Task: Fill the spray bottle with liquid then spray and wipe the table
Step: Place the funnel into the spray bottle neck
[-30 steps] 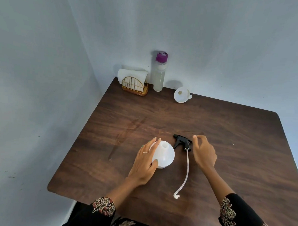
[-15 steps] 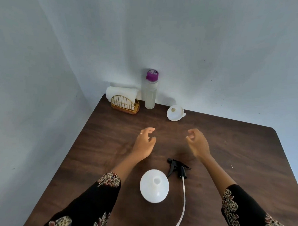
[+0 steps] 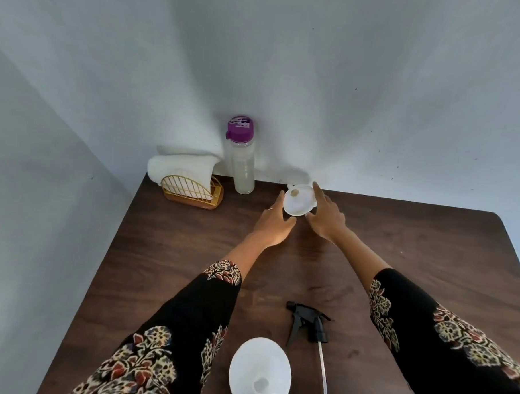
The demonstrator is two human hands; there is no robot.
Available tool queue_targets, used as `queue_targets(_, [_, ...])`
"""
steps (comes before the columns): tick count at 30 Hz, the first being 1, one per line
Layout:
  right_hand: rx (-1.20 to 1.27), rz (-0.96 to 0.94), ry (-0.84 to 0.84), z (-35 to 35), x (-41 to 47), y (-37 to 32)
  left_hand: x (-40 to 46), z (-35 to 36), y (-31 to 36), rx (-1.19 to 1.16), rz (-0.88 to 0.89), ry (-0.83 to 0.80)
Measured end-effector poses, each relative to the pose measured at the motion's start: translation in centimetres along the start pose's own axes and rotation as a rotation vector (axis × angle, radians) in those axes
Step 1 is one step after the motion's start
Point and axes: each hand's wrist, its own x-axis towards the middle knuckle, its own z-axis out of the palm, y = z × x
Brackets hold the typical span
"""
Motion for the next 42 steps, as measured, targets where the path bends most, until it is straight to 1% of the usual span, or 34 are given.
queue_targets(2, [0.035, -0.030, 0.052, 0.5, 0.1, 0.0, 0.2, 0.3, 0.0, -0.025, -0.002, 0.023])
queue_targets(6, [0.100, -0.085, 0.210, 0.9, -0.9, 0.2, -0.9, 0.5, -0.7, -0.132, 0.025, 0.075])
queue_targets(10, [0.123, -0.151, 0.318, 0.6, -4.1, 0.1, -4.8, 0.4, -1.7, -0.116, 0.111, 0.093])
queue_targets(12, [0.141, -0.209, 0.333, 0.2, -6.1, -0.3, -7.4, 0.0, -1.9, -0.089, 0.151, 0.095])
queue_targets(15, [0.154, -0.300, 0.327, -0.5, -9.9, -1.4, -11.9, -0.8, -1.8, -0.056, 0.193, 0.169])
queue_targets(17, [0.171, -0.350, 0.320, -1.0, -12.6, -2.3, -15.2, -1.5, -1.7, -0.117, 0.226, 0.207])
queue_targets(21, [0.203, -0.415, 0.304, -2.1, -17.7, -3.5, -21.8, -1.7, -2.1, -0.347, 0.305, 0.162])
queue_targets(25, [0.265, -0.415, 0.295, -3.8, -22.3, -4.4, -26.8, -0.3, -4.5, -0.382, 0.313, 0.188])
queue_targets(28, [0.327, -0.405, 0.274, -4.8, -24.8, -4.9, -28.9, 1.3, -6.4, -0.357, 0.282, 0.166])
queue_targets(32, [0.369, -0.383, 0.255, -4.7, -27.0, -4.9, -30.2, 3.5, -8.0, -0.201, 0.239, 0.175])
queue_targets(35, [0.371, -0.365, 0.245, -3.9, -27.5, -4.9, -29.9, 4.4, -8.2, -0.099, 0.230, 0.220])
queue_targets(39, [0.359, -0.354, 0.232, -2.7, -28.1, -4.7, -29.1, 5.2, -8.5, 0.029, 0.195, 0.327])
queue_targets(42, [0.346, -0.346, 0.229, -2.1, -28.3, -4.4, -28.8, 5.4, -8.8, 0.087, 0.208, 0.362])
